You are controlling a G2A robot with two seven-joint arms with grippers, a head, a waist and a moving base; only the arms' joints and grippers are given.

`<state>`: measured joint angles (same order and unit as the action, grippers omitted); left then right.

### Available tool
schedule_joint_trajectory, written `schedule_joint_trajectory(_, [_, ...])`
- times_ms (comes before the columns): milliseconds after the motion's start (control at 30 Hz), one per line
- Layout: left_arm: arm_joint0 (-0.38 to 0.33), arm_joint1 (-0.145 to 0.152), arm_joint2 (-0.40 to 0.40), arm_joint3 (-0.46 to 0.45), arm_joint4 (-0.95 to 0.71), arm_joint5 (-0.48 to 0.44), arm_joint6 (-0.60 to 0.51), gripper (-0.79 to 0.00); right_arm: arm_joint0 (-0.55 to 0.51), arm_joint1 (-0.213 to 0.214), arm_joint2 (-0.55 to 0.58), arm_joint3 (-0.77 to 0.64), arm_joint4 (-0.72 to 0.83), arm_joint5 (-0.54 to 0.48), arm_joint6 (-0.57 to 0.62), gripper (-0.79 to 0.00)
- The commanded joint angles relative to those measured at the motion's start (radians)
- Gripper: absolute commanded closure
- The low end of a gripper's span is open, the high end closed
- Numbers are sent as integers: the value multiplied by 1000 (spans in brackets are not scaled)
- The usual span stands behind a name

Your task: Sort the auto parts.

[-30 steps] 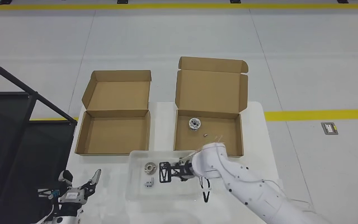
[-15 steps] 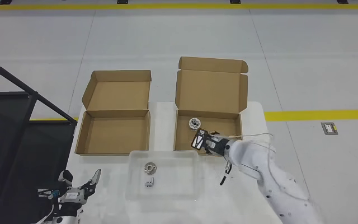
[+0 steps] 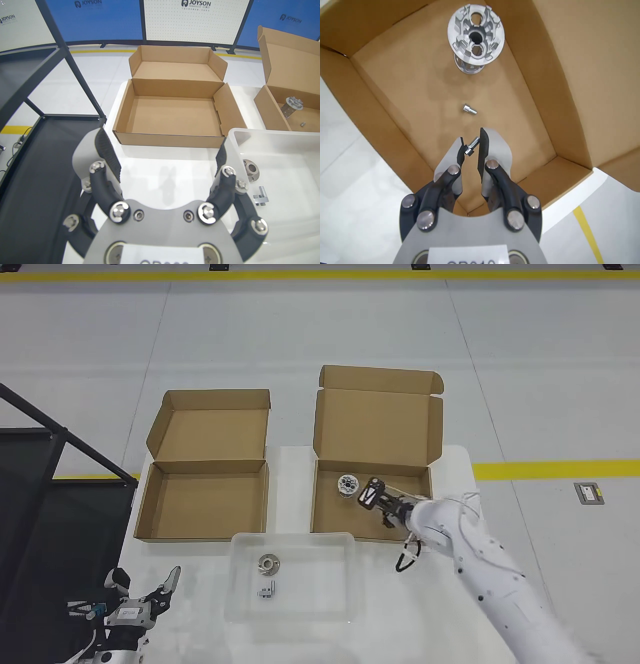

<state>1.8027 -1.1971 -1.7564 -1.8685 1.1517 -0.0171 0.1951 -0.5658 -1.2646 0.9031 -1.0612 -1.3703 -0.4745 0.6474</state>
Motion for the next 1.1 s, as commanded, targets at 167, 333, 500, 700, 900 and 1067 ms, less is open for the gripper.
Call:
schedule_joint_trajectory(167, [0, 0, 0, 0, 0, 0, 0, -785, 88, -51, -88, 173, -18, 49, -24, 0])
schedule_joint_trajectory(333, [0, 0, 0, 0, 0, 0, 0, -785, 134, -78, -112, 274, -6, 62, -52, 0])
schedule_joint_trajectory(500, [0, 0, 0, 0, 0, 0, 0, -785, 175, -100, -125, 363, 11, 53, -86, 0])
schedule_joint_trajectory(700, [0, 0, 0, 0, 0, 0, 0, -785, 205, -119, -135, 440, 22, 34, -120, -157])
schedule_joint_trajectory(900, [0, 0, 0, 0, 0, 0, 0, -785, 219, -129, -137, 478, 22, 24, -149, -234])
schedule_joint_trajectory(1067, [0, 0, 0, 0, 0, 0, 0, -785, 221, -129, -131, 479, 15, 13, -164, -237])
